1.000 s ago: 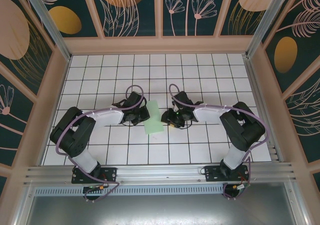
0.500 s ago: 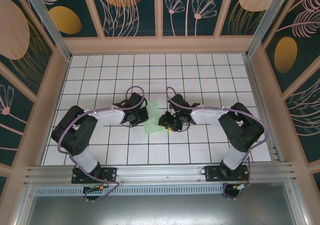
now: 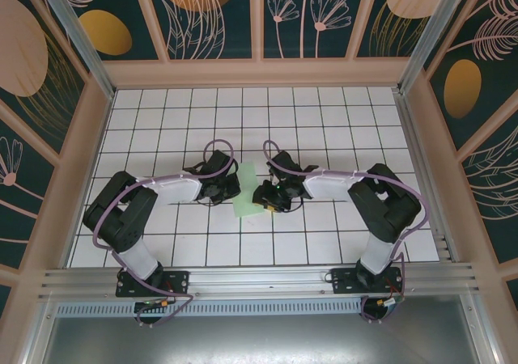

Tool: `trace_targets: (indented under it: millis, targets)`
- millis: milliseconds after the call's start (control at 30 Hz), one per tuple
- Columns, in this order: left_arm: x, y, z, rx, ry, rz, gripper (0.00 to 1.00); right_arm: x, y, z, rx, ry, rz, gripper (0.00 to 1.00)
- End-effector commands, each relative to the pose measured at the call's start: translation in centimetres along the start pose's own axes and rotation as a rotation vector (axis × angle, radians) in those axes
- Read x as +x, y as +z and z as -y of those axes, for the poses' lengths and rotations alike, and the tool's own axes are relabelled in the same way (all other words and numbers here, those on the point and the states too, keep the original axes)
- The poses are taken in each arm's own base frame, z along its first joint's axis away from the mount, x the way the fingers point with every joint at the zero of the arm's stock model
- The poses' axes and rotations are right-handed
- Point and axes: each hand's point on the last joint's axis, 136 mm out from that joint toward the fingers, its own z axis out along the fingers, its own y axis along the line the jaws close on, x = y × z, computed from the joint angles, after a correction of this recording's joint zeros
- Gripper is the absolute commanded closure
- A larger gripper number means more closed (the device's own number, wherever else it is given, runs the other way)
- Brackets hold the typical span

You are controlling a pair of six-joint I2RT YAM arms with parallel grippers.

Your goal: Fold a paper plane with a square sheet of paper (pick it up from the middle)

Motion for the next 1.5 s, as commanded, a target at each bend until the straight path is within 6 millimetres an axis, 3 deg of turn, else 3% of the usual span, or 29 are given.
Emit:
trace_targets:
  millis: [0, 367, 600, 767, 1000, 1233, 1467]
  targets:
    - [2.6, 1.4, -5.0, -0.168, -0.026, -0.066, 1.00, 0.4, 0.7, -1.0, -0.021, -0.023, -0.025, 0.57]
    - [2.8, 1.4, -4.9, -0.150, -0.033, -0.070, 1.00, -0.9, 0.4, -3.1, -0.100, -0.070, 0.017, 0.57]
    - [2.9, 1.4, -5.1, -0.151, -0.034, -0.071, 1.00, -3.9, -0.9, -1.3, -0.040, -0.070, 0.111, 0.56]
    - [3.0, 1.4, -5.1, -0.148, -0.039, -0.071, 1.00, -5.1, -0.3, -0.9, 0.001, -0.085, 0.113, 0.56]
    - [3.1, 1.4, -5.2, -0.149, -0.043, -0.072, 1.00, -5.2, 0.9, -0.8, 0.023, -0.099, 0.078, 0.57]
    - [3.2, 1.5, -5.5, -0.153, -0.050, -0.075, 1.00, -3.9, 1.7, -1.1, 0.040, -0.131, 0.032, 0.57]
    - [3.5, 1.6, -5.8, -0.157, -0.061, -0.078, 1.00, -3.5, 0.8, -2.5, -0.009, -0.144, 0.034, 0.58]
